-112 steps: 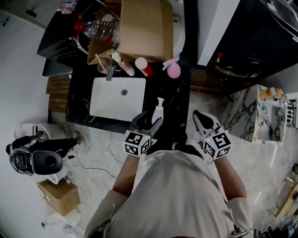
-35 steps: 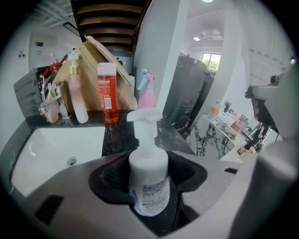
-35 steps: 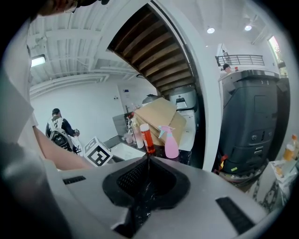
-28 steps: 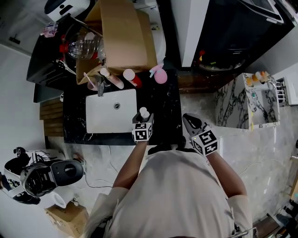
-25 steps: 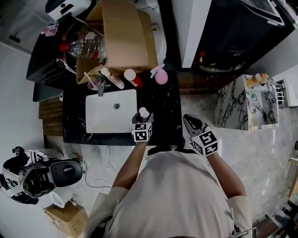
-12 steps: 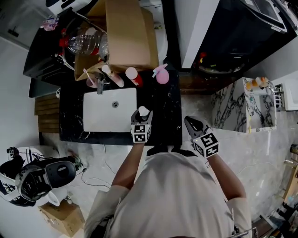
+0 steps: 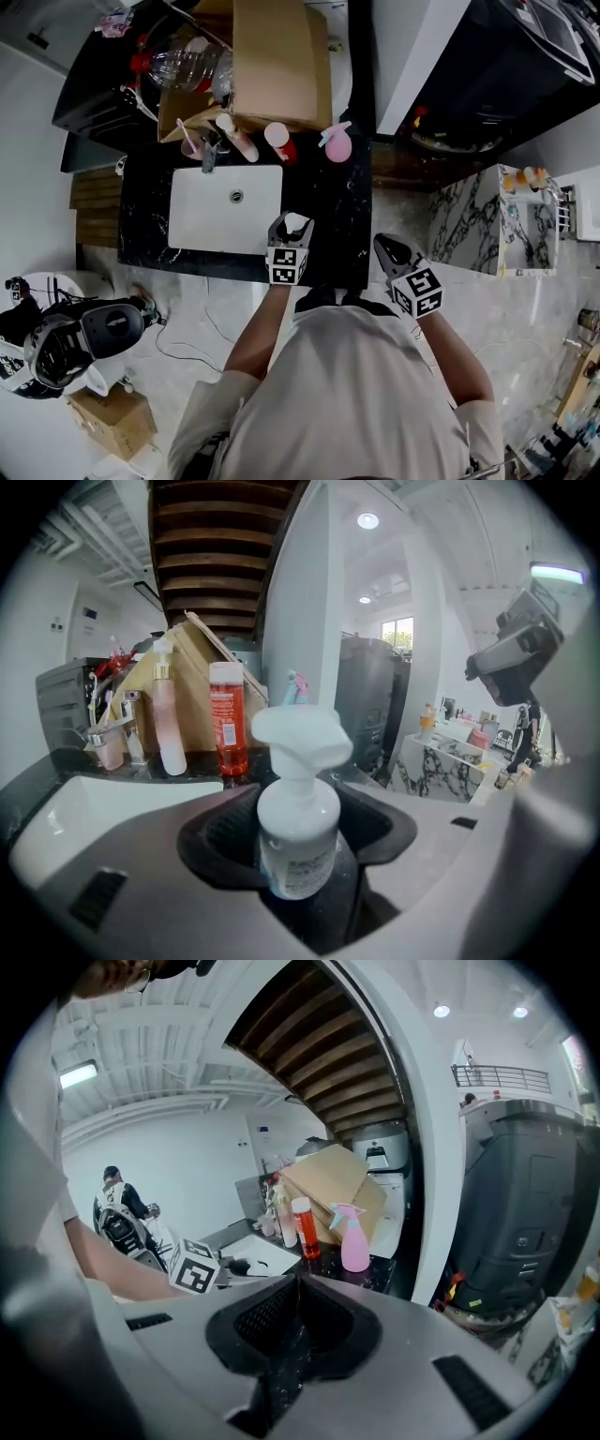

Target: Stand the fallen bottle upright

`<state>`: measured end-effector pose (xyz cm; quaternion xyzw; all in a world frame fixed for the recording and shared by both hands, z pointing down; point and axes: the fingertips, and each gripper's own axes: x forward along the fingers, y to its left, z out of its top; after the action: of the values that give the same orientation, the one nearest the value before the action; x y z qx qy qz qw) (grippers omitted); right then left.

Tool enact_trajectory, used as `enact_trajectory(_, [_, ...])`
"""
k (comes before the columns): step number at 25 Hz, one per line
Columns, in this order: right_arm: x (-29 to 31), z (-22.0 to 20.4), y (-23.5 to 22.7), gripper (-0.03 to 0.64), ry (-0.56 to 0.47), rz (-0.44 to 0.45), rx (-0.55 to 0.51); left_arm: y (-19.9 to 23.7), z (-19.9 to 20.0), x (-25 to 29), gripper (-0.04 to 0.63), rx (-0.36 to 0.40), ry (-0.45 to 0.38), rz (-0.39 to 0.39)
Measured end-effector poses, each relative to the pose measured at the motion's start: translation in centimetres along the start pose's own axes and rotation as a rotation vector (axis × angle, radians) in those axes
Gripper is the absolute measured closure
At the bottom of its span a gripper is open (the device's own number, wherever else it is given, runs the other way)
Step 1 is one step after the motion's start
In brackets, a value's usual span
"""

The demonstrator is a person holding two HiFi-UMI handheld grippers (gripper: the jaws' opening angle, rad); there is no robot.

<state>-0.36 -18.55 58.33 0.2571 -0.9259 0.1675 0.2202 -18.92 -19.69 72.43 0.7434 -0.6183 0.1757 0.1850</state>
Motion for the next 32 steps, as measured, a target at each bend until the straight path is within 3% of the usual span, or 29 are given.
enact_trajectory(20, [-1.9,0.7,1.2,0.583,-0.058,0.082,-0.091,-0.7,0.0,-3.6,0.290,-0.024,-0.015,0.084])
enact_trajectory(32, [-4.5,1.6,2.0,0.583,-0.100,0.164,-0.105,-2.4,2.0,-10.3,0.323,-0.124,-0.050,0.149])
